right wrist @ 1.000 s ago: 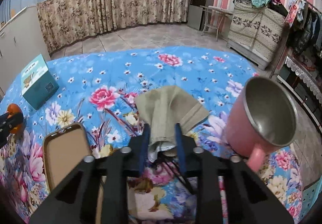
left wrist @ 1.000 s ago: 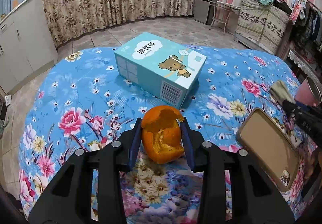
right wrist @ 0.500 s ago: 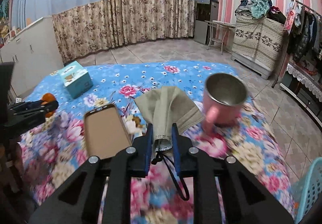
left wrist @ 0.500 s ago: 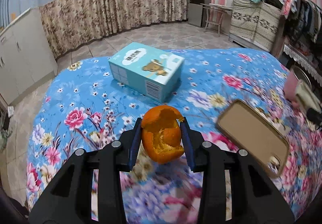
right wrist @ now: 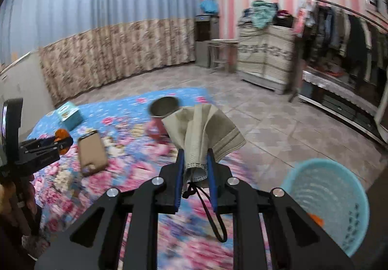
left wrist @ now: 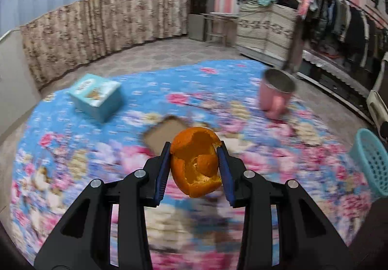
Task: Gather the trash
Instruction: 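Carry the orange peel and grey-green cloth over the blue basket, then open the left tool to drop the orange peel while the right tool drops the cloth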
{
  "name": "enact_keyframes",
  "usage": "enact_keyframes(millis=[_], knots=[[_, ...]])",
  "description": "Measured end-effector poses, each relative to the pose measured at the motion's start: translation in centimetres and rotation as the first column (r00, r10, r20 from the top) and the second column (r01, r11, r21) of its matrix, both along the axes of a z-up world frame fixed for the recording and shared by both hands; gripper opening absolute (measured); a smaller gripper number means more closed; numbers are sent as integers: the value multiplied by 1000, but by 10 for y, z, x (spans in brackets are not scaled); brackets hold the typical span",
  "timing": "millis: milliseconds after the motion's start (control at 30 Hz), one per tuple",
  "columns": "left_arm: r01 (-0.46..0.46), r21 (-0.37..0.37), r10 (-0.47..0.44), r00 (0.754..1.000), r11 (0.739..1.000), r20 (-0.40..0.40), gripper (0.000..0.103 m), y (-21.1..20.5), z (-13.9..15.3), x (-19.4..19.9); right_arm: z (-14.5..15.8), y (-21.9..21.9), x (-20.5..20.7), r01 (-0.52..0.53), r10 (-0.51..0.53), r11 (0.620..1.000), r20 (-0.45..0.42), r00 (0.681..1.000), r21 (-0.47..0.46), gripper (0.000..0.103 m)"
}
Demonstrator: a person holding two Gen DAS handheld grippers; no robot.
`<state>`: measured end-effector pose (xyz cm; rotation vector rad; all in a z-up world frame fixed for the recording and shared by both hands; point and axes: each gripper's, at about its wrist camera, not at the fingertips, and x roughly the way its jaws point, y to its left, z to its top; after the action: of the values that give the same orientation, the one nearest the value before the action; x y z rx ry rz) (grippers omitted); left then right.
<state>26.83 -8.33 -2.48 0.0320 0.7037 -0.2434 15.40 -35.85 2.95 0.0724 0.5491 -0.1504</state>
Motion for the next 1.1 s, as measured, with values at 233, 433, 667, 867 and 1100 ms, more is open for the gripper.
enact_keyframes(millis=[233, 433, 667, 867, 1100], knots=[[109, -11, -108, 992, 994, 59, 37, -81, 14, -23, 4, -80, -44, 162, -163, 987, 22, 986, 13, 18], [196, -5, -194, 976, 981, 96, 37, -145, 26, -40, 0, -131, -72, 259, -260, 965, 36, 965, 28, 18], [296, -12, -293, 950, 955, 108, 37, -212, 24, -57, -14, -172, -97, 323, -325, 945, 35, 945, 55, 18], [385, 6, -384, 919, 923, 83, 33, -268, 12, -69, -28, -197, -111, 356, -360, 929, 27, 933, 98, 18], [482, 39, -483, 870, 875, 95, 33, -318, 11, -85, -42, -219, -117, 392, -397, 910, 17, 918, 134, 18]])
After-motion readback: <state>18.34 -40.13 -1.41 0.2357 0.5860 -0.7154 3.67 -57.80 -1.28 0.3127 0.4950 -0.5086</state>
